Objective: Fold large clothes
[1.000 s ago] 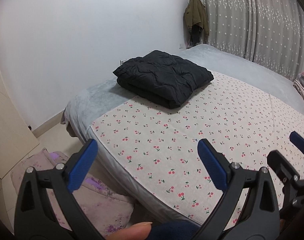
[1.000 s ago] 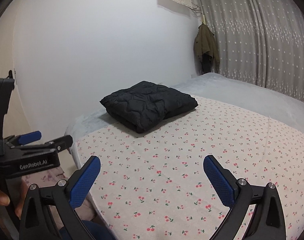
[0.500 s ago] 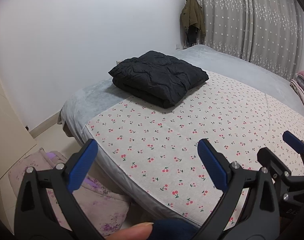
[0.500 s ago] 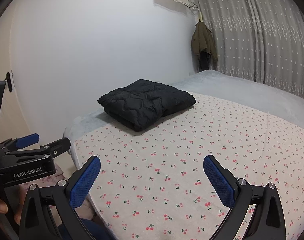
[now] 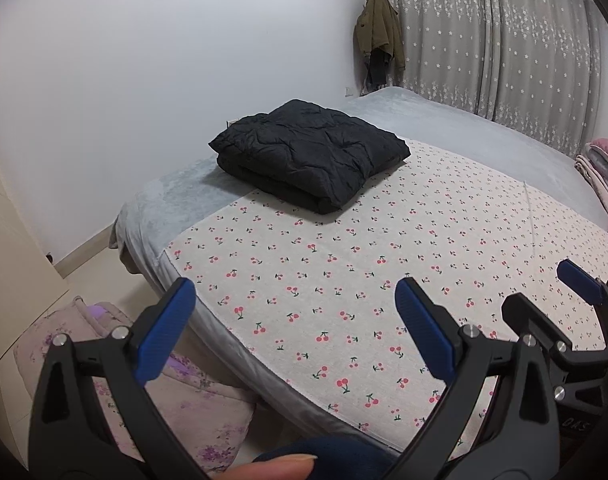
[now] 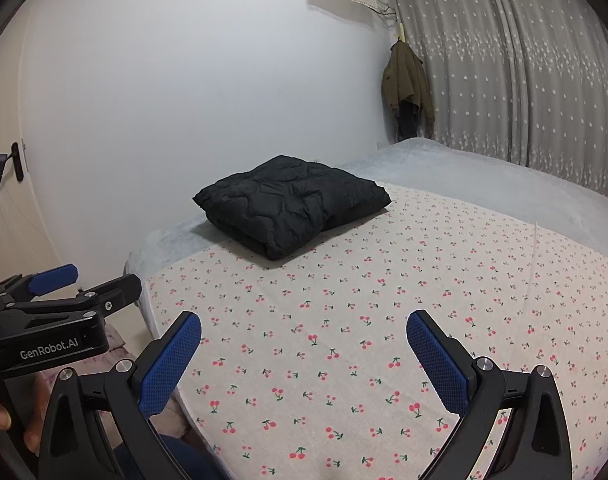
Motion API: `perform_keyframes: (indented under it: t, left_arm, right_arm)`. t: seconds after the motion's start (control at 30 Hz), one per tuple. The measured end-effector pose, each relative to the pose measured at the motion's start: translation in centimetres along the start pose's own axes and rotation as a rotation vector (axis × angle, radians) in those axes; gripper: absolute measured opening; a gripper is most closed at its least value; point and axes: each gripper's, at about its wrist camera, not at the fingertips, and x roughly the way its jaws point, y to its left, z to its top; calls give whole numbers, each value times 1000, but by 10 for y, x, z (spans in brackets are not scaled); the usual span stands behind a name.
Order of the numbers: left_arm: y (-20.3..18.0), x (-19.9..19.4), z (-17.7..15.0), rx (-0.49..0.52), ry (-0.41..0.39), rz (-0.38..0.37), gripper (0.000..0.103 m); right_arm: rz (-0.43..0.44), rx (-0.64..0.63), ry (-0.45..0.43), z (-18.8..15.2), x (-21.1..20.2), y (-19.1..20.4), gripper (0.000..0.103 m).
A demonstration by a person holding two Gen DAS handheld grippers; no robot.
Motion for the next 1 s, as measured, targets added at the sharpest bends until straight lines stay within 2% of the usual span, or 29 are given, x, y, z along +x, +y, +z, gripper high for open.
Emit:
perform_keyframes:
  t: [1.0]
  left_arm:
    - [-8, 1, 0, 27, -2, -7, 100]
  right_arm:
    - [-5, 1, 5, -2, -1, -3, 103]
